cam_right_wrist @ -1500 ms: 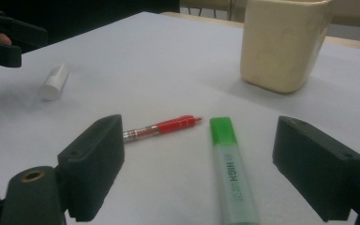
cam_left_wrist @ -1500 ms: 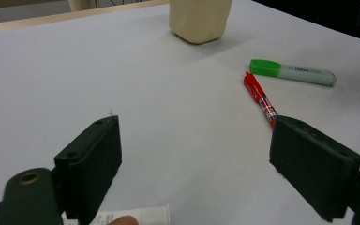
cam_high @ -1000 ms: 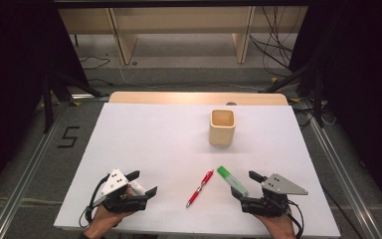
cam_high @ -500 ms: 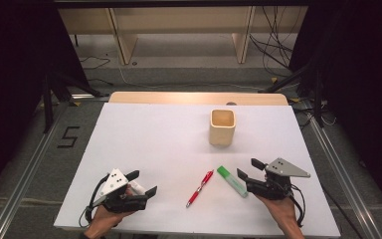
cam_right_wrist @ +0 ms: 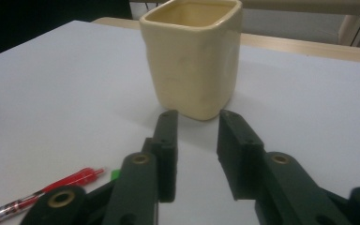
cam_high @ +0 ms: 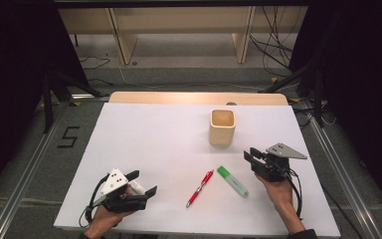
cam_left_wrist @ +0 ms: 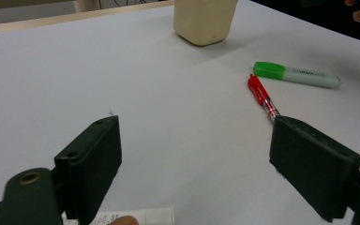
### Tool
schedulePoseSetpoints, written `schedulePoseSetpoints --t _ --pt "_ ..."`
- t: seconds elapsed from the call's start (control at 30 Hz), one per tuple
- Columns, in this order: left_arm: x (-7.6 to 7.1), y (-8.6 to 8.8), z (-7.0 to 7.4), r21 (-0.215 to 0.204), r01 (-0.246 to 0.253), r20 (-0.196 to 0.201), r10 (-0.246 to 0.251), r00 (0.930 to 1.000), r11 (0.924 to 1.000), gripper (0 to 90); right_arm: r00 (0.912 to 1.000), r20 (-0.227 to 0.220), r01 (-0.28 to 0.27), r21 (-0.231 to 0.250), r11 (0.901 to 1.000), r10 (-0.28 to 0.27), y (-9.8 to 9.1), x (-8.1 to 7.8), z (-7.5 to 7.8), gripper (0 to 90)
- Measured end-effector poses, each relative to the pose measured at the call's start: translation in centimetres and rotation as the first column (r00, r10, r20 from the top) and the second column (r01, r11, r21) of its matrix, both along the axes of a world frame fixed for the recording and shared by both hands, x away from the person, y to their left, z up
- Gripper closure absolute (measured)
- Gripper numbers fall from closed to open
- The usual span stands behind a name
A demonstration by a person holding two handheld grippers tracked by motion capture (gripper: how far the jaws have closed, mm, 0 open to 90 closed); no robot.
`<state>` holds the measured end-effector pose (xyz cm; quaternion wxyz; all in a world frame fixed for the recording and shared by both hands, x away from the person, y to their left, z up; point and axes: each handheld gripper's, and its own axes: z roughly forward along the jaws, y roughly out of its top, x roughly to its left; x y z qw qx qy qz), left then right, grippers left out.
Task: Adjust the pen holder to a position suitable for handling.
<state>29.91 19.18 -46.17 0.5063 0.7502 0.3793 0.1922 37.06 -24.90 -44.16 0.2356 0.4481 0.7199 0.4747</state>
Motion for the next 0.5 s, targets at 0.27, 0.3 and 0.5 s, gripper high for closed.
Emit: schedulePoseSetpoints --t 0.27,0.3,0.5 --pt "0.0 0.0 0.0 -0.002 -0.003 0.000 0.003 1.0000 1.0000 16.6 0.9989 -0.018 0.043 -0.017 0.9989 -0.044 0.1 2.4 -0.4 86.5" --pt "0.0 0.0 0.0 -0.002 -0.002 0.000 0.002 1.0000 1.0000 16.6 0.9981 -0.023 0.056 -0.022 0.9982 -0.057 0.2 3.1 -0.4 89.2" --pt "0.1 0.1 0.0 0.000 -0.008 0.000 0.008 1.0000 1.0000 16.6 0.9954 -0.045 0.083 -0.022 0.9963 -0.084 0.5 5.0 -0.7 90.0"
